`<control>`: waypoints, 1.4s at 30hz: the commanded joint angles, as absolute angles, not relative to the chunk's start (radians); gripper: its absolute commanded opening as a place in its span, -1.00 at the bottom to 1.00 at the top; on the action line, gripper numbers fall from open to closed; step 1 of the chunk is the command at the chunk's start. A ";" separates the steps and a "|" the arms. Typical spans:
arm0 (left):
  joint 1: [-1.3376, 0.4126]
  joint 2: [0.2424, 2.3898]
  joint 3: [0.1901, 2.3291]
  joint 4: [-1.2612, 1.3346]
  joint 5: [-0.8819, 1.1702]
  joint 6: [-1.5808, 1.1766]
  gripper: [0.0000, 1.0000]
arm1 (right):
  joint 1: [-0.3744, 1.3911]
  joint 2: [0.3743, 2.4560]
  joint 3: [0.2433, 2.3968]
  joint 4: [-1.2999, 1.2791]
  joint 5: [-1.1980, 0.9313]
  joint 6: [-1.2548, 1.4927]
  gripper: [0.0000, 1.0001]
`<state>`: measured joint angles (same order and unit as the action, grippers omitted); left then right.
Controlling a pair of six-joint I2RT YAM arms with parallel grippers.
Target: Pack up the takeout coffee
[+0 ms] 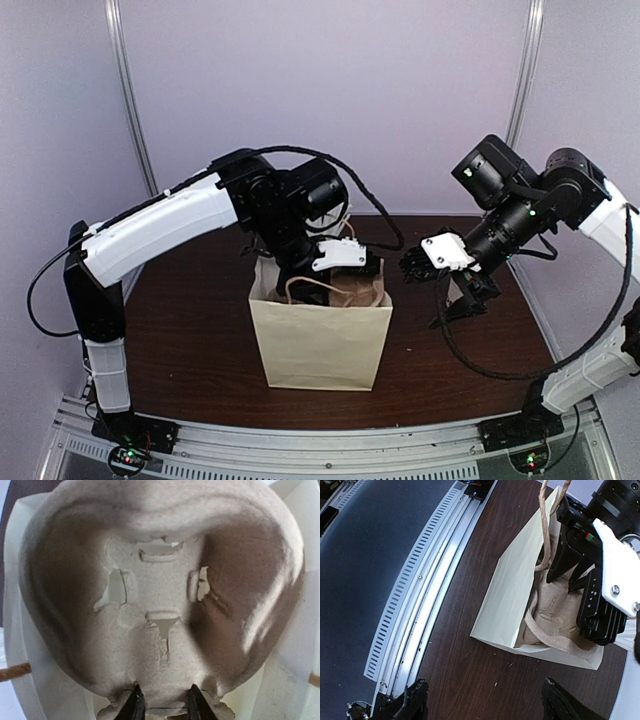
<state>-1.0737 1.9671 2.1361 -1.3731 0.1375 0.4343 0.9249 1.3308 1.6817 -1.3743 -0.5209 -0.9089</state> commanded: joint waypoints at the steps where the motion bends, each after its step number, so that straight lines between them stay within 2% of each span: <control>1: -1.076 1.923 2.198 -1.416 0.178 0.385 -0.62 | 0.923 1.341 1.667 -1.344 -0.566 -0.896 0.53; 16: -1.075 1.870 2.210 -1.446 0.143 0.302 -0.65 | 0.968 1.431 1.679 -1.291 -0.634 -0.907 0.53; 24: -1.076 1.867 2.203 -1.448 0.115 0.287 -0.67 | 0.987 1.463 1.657 -1.258 -0.605 -0.908 0.53; 35: -1.076 1.841 2.169 -1.472 0.065 0.258 -0.68 | 0.988 1.478 1.622 -1.148 -0.350 -0.791 0.52; 42: -1.076 1.826 2.101 -1.500 0.020 0.229 -0.69 | 0.988 1.453 1.606 -1.121 -0.289 -0.760 0.53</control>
